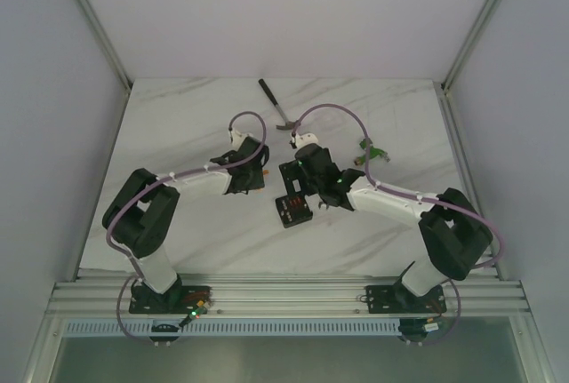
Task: Snap on the fuse box
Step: Pick up the fuse from the center of the board.
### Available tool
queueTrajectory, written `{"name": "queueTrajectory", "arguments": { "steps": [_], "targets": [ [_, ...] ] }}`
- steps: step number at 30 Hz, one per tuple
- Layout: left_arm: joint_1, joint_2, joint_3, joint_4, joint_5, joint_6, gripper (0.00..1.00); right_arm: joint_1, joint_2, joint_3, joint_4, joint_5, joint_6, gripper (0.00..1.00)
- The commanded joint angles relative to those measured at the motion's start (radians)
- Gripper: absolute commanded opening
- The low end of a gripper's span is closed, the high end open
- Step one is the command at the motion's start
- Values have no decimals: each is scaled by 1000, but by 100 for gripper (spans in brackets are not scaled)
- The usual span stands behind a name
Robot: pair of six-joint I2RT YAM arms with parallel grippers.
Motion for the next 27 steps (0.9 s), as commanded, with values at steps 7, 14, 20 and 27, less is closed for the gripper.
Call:
{"name": "queueTrajectory", "arguments": {
  "steps": [7, 14, 20, 27],
  "targets": [
    [-53, 52, 51, -60, -50, -16, 51, -4, -10, -33, 41, 42, 10, 100],
    [-67, 74, 63, -92, -71, -26, 44, -6, -47, -41, 41, 44, 13, 100],
    [-87, 84, 64, -118, -104, -42, 42, -5, -63, -48, 41, 41, 13, 100],
    [-109, 115, 65, -125, -109, -61, 41, -6, -82, -65, 41, 42, 19, 100]
  ]
}}
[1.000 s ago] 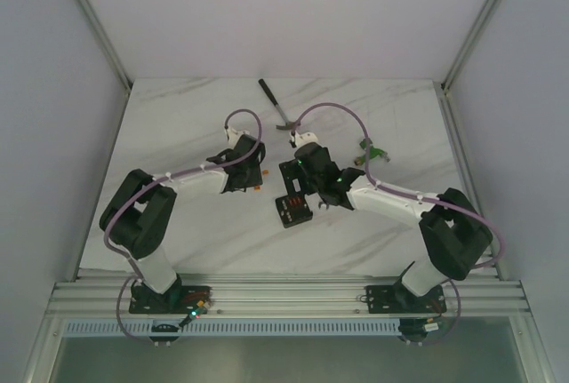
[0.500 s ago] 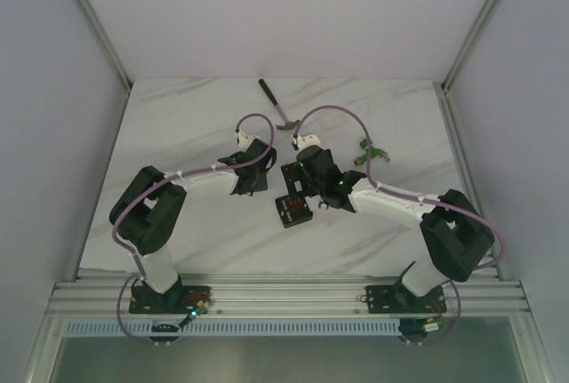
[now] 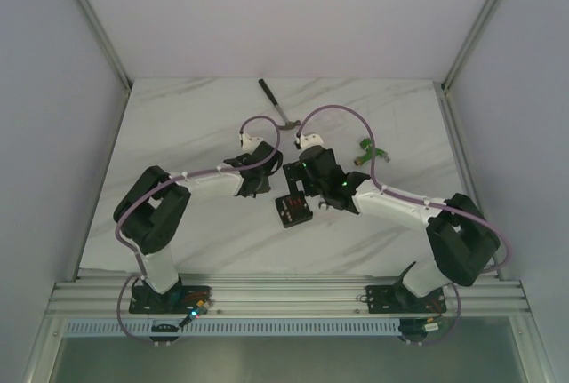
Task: Snap on the fuse box
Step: Pick up the fuse from the center of the board.
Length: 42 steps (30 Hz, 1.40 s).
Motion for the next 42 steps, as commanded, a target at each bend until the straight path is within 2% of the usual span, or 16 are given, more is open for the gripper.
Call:
{"name": "queueTrajectory", "arguments": {
  "steps": [1, 15, 29, 37, 42],
  "targets": [
    [-17, 55, 5, -53, -18, -23, 41, -4, -39, -26, 24, 25, 15, 100],
    [-19, 31, -6, -57, -29, -88, 31, -4, -90, -75, 58, 18, 28, 100],
    [-19, -86, -47, 5, 9, -178, 29, 3, -89, -110, 126, -23, 49, 100],
    [-17, -187, -83, 55, 64, -255, 29, 39, -88, -166, 268, -80, 100, 100],
    [-16, -251, -121, 111, 128, -314, 29, 59, -110, -239, 437, -102, 146, 99]
  ]
}}
